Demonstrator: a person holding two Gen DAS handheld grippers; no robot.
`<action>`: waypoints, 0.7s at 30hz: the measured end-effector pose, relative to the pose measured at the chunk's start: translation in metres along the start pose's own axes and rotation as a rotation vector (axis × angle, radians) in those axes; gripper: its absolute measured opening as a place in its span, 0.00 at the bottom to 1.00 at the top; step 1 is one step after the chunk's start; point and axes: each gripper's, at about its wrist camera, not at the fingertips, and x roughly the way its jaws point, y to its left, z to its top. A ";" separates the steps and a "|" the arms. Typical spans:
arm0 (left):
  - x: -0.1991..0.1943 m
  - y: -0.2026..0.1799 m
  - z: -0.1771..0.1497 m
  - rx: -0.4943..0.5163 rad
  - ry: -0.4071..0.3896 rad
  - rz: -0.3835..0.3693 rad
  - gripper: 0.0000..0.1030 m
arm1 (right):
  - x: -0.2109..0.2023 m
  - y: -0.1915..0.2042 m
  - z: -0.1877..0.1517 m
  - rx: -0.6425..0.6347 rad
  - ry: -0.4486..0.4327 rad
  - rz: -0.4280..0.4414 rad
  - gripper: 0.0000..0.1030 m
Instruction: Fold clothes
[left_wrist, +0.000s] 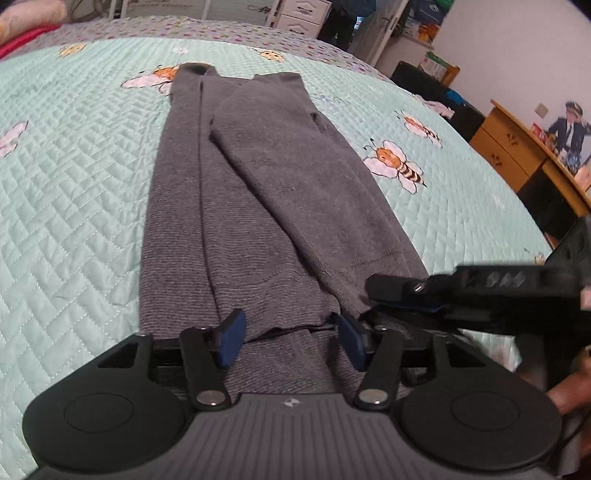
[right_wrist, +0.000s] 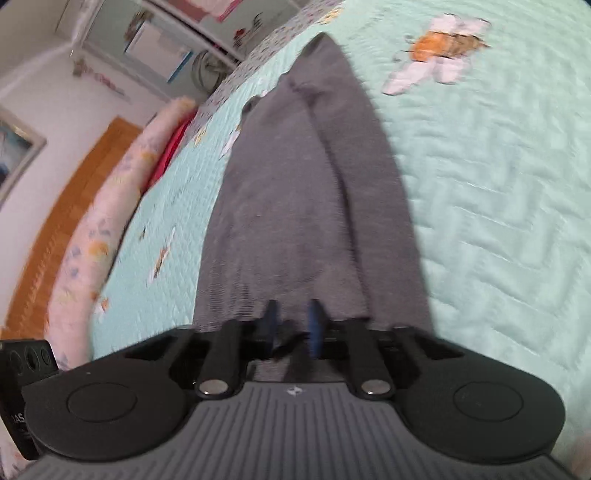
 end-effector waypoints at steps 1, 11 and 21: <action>0.000 -0.001 -0.001 0.010 0.002 0.003 0.63 | -0.002 -0.002 0.000 0.023 0.001 0.008 0.16; 0.002 -0.010 -0.001 0.029 0.005 0.022 0.69 | 0.013 0.009 0.009 -0.004 0.003 -0.038 0.23; 0.002 -0.016 -0.003 0.033 0.002 0.024 0.73 | -0.012 0.033 0.005 -0.077 -0.062 -0.021 0.35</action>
